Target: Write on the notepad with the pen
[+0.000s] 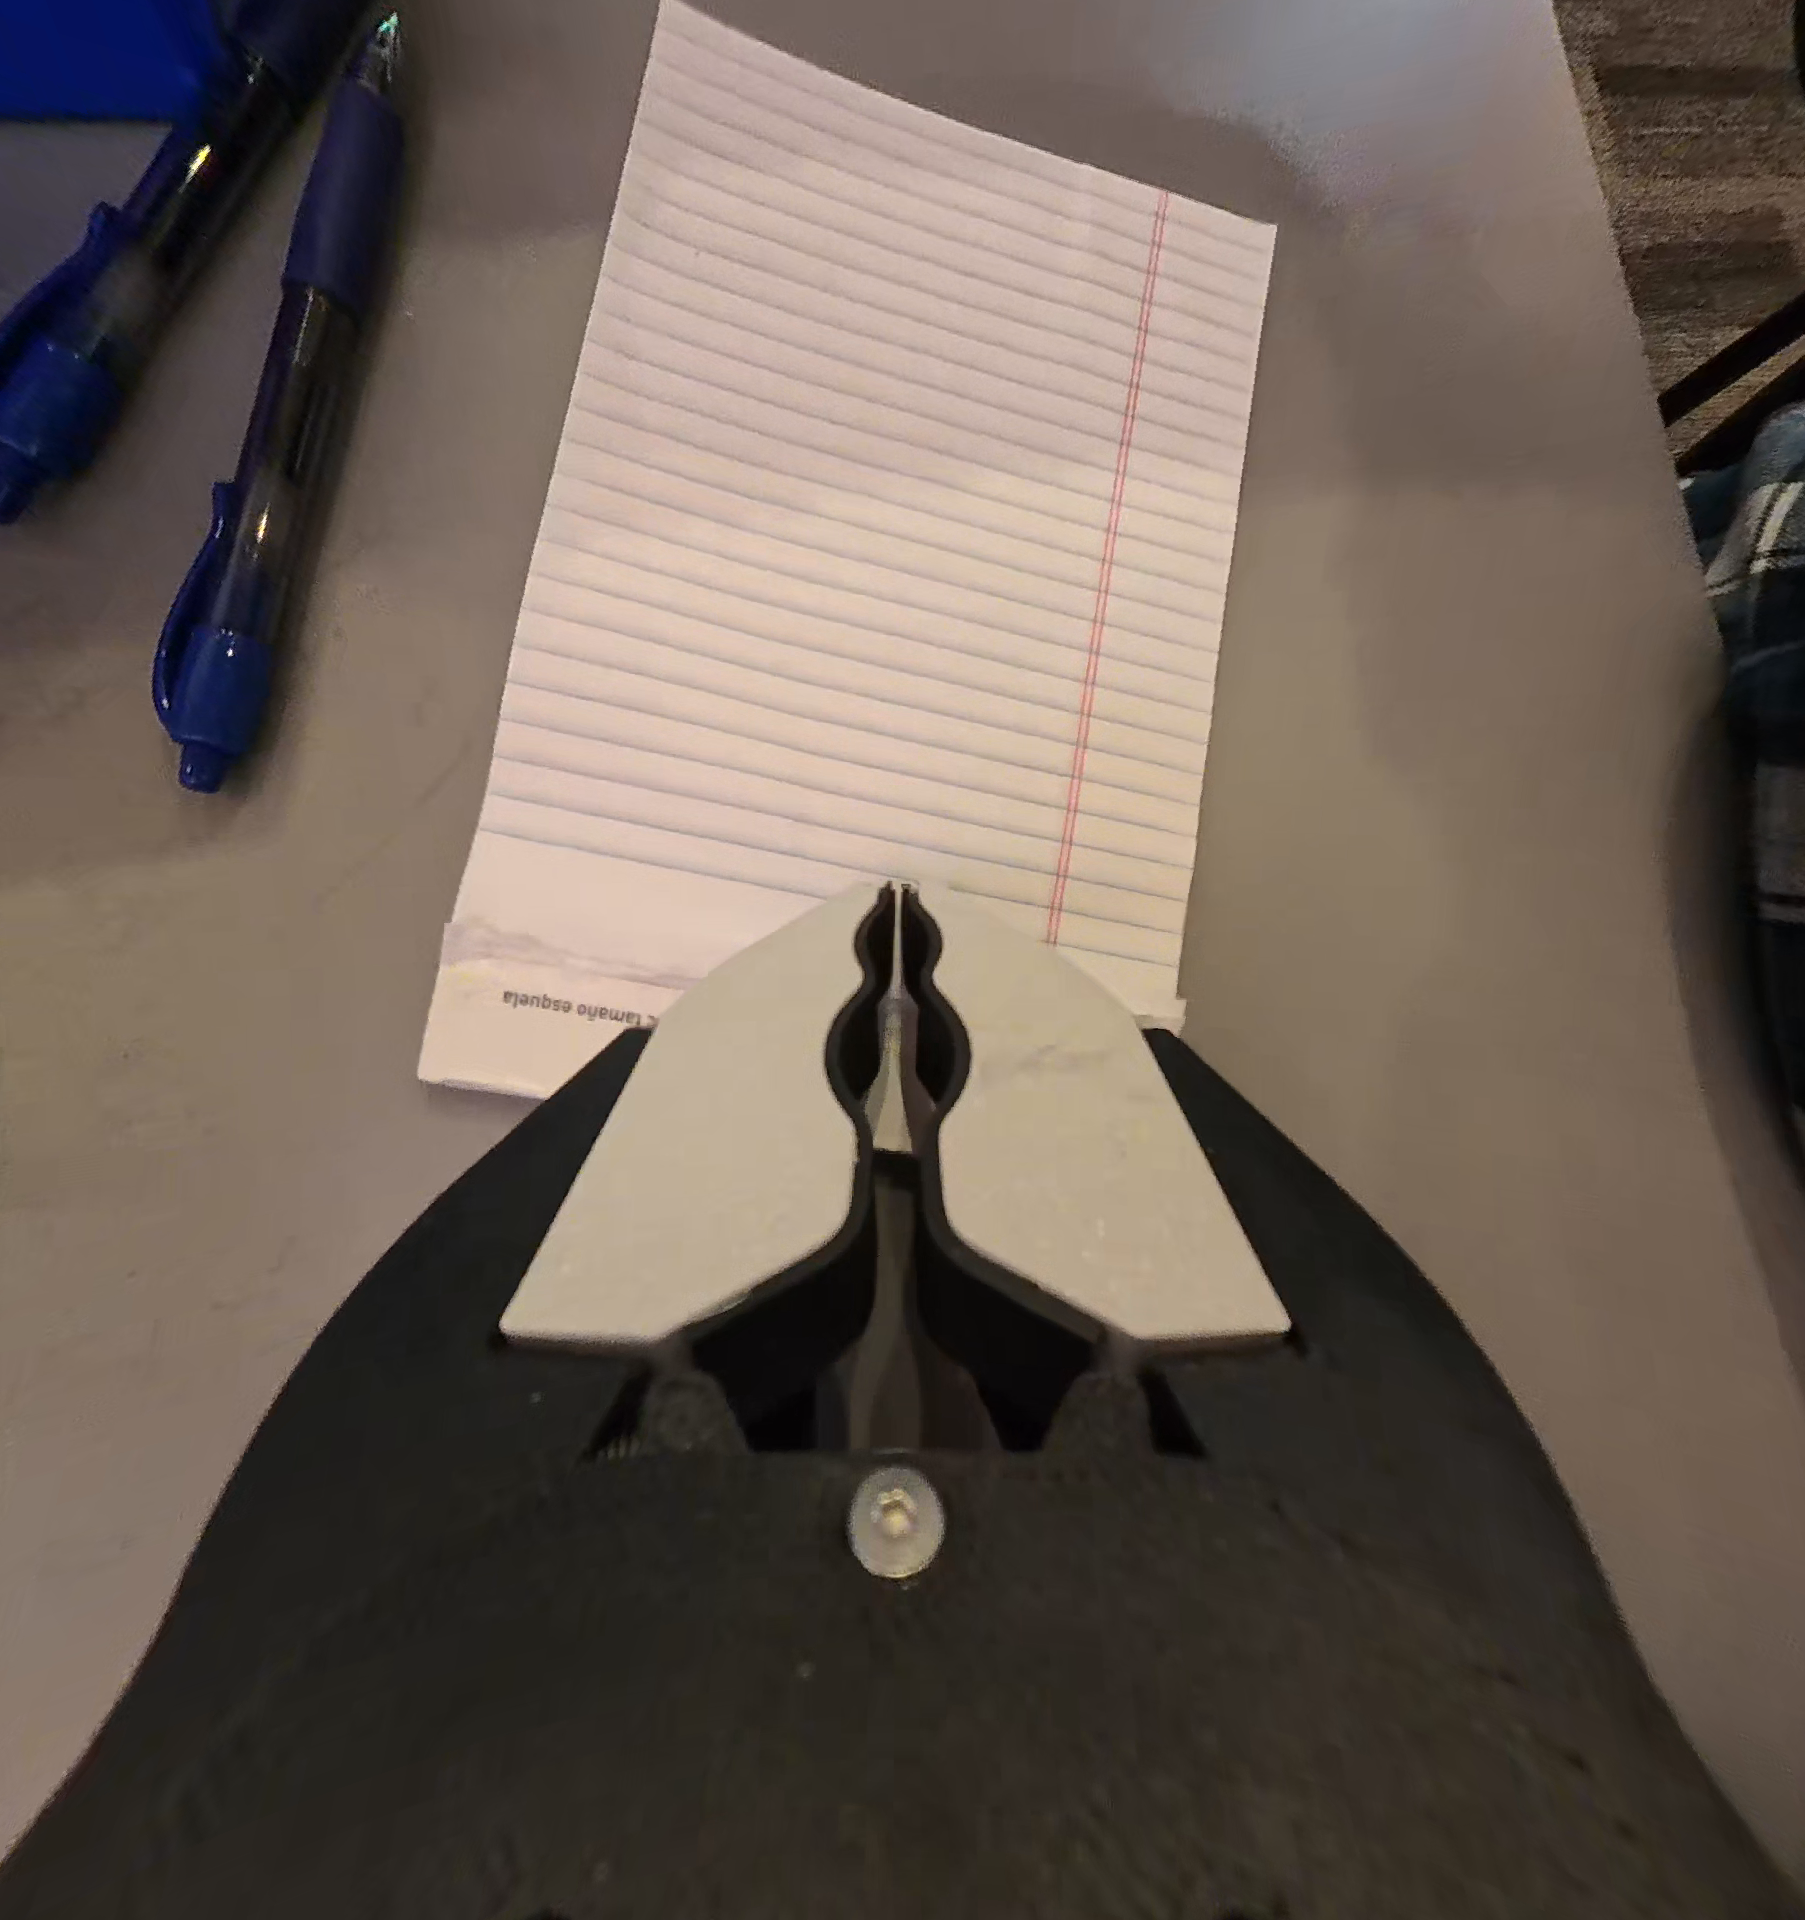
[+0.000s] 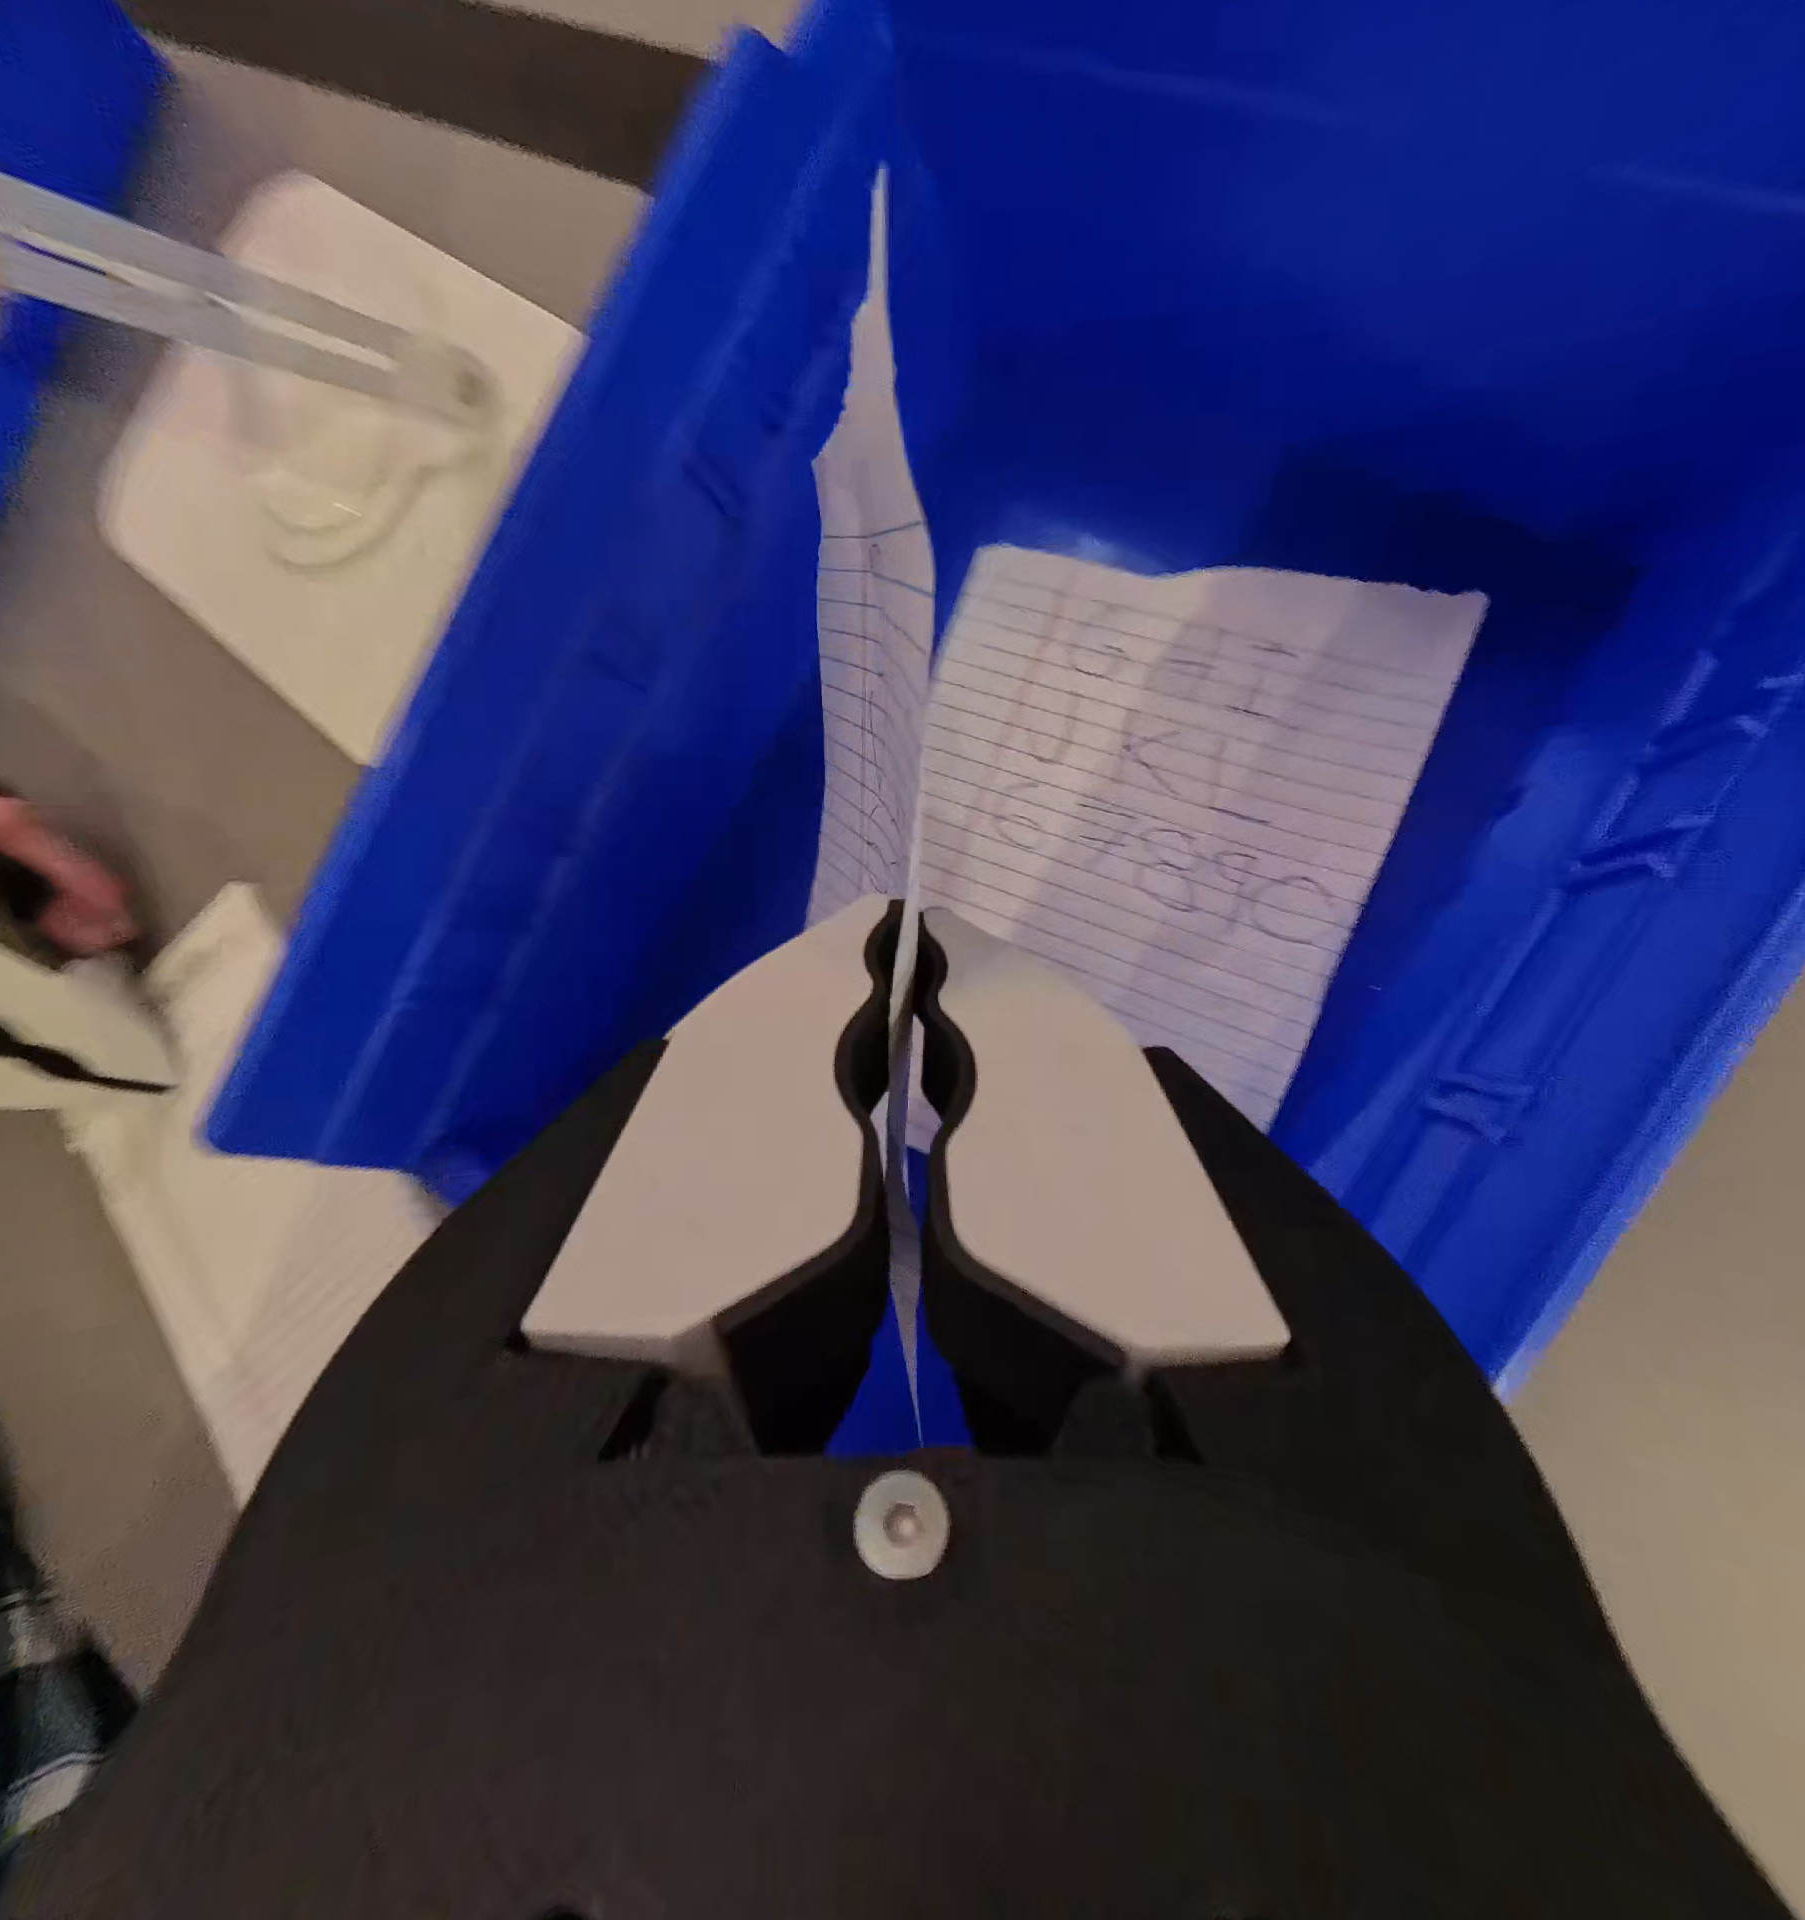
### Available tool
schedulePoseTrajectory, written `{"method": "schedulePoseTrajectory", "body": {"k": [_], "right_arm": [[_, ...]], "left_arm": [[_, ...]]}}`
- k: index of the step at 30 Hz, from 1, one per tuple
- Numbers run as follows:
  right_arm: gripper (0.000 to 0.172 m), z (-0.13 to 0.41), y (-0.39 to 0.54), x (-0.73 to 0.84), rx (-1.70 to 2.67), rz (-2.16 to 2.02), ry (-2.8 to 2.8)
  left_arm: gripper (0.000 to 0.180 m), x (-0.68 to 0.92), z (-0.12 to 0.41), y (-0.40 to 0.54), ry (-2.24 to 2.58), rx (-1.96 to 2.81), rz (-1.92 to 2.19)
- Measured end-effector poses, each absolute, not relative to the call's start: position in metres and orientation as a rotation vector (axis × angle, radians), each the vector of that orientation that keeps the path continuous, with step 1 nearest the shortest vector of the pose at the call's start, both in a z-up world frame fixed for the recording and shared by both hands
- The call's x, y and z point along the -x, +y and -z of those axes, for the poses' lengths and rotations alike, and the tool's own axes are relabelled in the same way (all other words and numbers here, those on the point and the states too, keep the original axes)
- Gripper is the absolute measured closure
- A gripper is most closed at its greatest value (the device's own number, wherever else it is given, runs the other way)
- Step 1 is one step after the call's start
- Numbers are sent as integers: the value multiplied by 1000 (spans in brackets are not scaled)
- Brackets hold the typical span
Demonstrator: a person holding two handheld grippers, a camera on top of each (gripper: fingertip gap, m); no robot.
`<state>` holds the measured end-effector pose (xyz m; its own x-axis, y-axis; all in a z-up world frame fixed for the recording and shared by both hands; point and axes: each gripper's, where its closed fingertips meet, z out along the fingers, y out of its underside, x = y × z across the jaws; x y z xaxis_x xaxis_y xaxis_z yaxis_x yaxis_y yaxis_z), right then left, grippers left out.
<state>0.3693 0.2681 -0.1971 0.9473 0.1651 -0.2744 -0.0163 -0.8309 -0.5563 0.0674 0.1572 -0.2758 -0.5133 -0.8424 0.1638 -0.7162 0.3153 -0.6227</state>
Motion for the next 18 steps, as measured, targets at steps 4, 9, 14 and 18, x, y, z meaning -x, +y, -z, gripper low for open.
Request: {"method": "schedulePoseTrajectory", "body": {"k": [4,9,14,18], "right_arm": [[171,229,276,-393,2687,-158,-120],[132,228,281,-414,2756,178,-158],[130,196,275,-426,2709,362,-191],[153,183,267,-401,2669,316,-323]], "left_arm": [[178,-67,276,156,2394,1423,963],[176,-66,276,155,2412,1404,933],[176,-65,276,154,2422,1398,932],[175,-64,277,154,2429,1395,924]]}}
